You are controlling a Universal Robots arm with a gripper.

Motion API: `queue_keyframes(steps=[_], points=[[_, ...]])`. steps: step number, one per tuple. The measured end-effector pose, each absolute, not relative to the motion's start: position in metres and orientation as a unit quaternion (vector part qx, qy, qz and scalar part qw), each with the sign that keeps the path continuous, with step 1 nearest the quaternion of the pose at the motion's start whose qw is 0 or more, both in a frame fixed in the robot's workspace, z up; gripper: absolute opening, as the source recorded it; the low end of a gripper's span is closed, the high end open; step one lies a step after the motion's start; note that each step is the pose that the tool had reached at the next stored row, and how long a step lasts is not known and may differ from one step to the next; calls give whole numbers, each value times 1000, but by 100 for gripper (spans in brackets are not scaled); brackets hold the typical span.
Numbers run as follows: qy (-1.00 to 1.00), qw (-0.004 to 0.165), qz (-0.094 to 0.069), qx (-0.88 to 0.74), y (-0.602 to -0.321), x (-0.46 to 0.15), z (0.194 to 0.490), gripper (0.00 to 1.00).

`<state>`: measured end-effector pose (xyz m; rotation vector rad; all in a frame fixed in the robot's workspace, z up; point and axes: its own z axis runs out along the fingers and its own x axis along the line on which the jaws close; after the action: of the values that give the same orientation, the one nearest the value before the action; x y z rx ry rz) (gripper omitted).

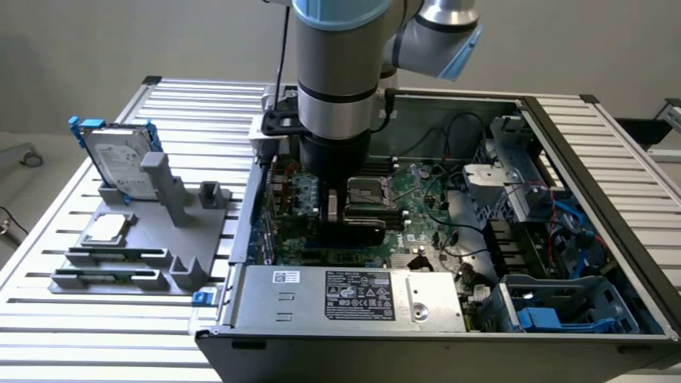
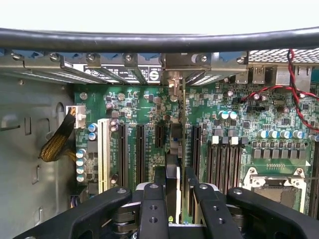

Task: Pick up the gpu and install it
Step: 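Insert the gpu into the slot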

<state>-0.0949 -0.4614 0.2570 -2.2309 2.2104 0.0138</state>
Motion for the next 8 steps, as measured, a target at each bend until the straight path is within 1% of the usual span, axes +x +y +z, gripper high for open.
queue_keyframes(steps=[4, 6, 8], points=[[704, 0, 4, -710, -461, -95, 257, 26], [704, 1, 5, -710, -461, -95, 257, 28], [704, 1, 4, -710, -461, -95, 258, 40]])
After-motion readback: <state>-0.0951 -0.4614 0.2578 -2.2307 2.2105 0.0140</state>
